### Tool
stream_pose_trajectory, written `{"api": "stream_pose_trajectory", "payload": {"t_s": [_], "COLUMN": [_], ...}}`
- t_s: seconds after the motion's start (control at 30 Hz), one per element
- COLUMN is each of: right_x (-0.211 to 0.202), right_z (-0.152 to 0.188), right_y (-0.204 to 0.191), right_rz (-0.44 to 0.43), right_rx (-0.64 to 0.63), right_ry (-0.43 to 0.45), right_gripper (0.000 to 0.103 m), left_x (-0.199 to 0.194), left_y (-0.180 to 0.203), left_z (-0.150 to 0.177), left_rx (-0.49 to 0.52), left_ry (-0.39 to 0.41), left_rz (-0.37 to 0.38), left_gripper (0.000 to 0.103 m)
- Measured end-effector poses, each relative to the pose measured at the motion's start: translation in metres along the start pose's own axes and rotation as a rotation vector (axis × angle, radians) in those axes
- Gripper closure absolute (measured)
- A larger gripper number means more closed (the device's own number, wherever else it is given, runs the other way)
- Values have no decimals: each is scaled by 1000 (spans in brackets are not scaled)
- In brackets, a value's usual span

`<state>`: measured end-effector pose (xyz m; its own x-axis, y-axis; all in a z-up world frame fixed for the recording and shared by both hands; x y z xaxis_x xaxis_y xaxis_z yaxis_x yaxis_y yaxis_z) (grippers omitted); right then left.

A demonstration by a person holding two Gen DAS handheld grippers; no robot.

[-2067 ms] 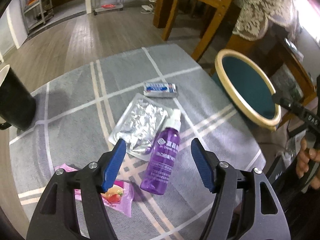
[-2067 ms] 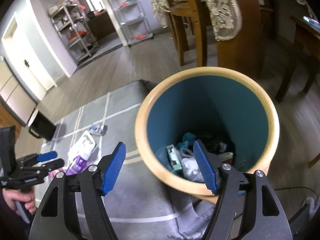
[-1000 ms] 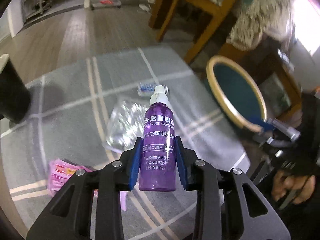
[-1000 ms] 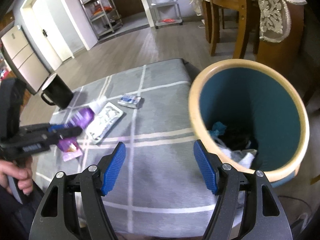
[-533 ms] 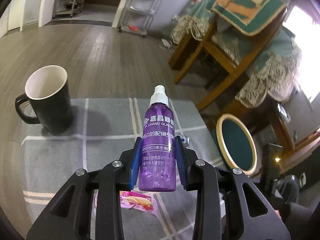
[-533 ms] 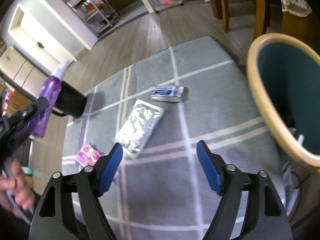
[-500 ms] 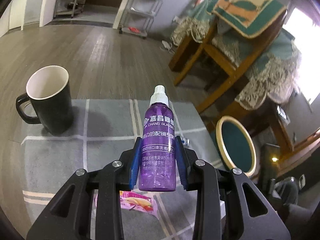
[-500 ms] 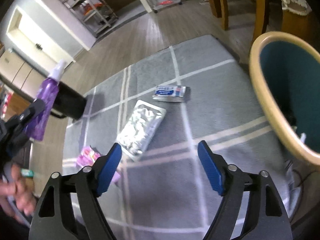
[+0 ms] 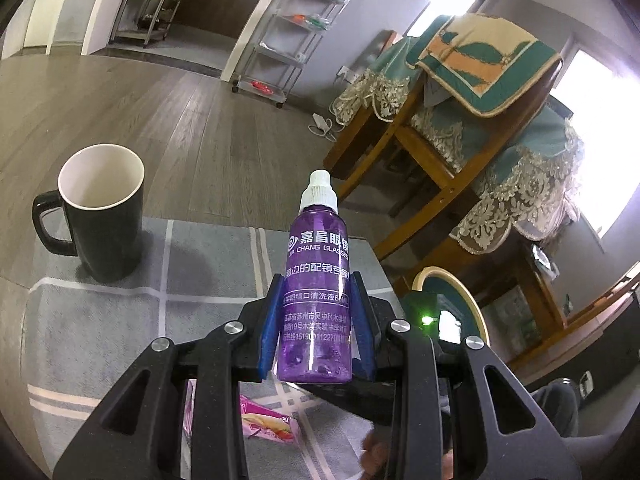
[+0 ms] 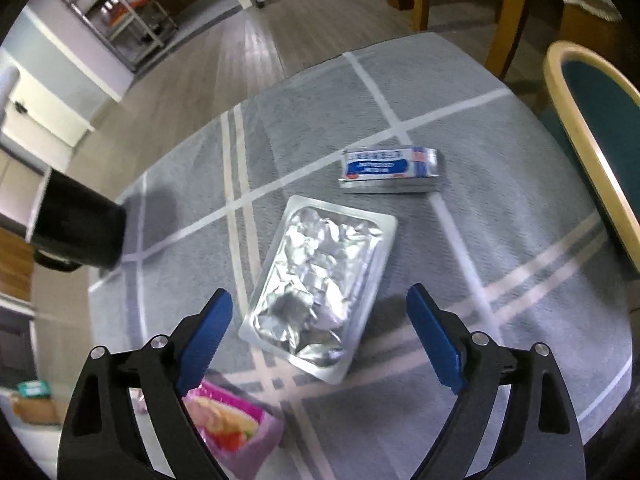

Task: Collect trash
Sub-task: 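Grasp the silver foil blister pack with the right gripper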

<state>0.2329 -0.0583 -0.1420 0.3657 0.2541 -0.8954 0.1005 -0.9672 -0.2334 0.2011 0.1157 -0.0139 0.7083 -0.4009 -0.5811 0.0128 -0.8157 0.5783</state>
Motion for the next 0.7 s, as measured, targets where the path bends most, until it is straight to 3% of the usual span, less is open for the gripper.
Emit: {"api": "stream_pose_trajectory", "payload": {"t_s": [0.2, 0.4, 0.5, 0.6, 0.7], "right_x": [12, 23, 22, 18, 12], "right_z": [-3, 2, 5, 7, 11], "right_y": [-17, -33, -34, -32, -26], "right_rz": [97, 200, 181, 162, 141], "right_rx": [-63, -212, -261, -316, -356], "right_ry": [13, 19, 43, 55, 68], "right_gripper": [7, 5, 5, 10, 27], "left_x": [2, 4, 5, 6, 8], "left_y": [-3, -5, -5, -7, -6], "left_z": [1, 2, 2, 3, 4], "left_rx": [-5, -6, -5, -5, 4], "left_ry": [-7, -16, -18, -24, -31], "left_rz": [19, 24, 20, 15, 6], "left_gripper": [71, 71, 71, 71, 71]}}
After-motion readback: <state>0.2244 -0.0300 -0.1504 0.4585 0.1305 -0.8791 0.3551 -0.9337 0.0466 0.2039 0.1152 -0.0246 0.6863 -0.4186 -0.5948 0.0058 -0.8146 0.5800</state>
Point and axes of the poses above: each gripper's, at about its wrist camera, not at the fingertips, and x roughly the way its jaws point, y to its right, z to its underside, the point moved 4 cm from there along x, roughly the way its jaws point, and after that the axes turned 8 degrees about -x, right-handed, at the moved point
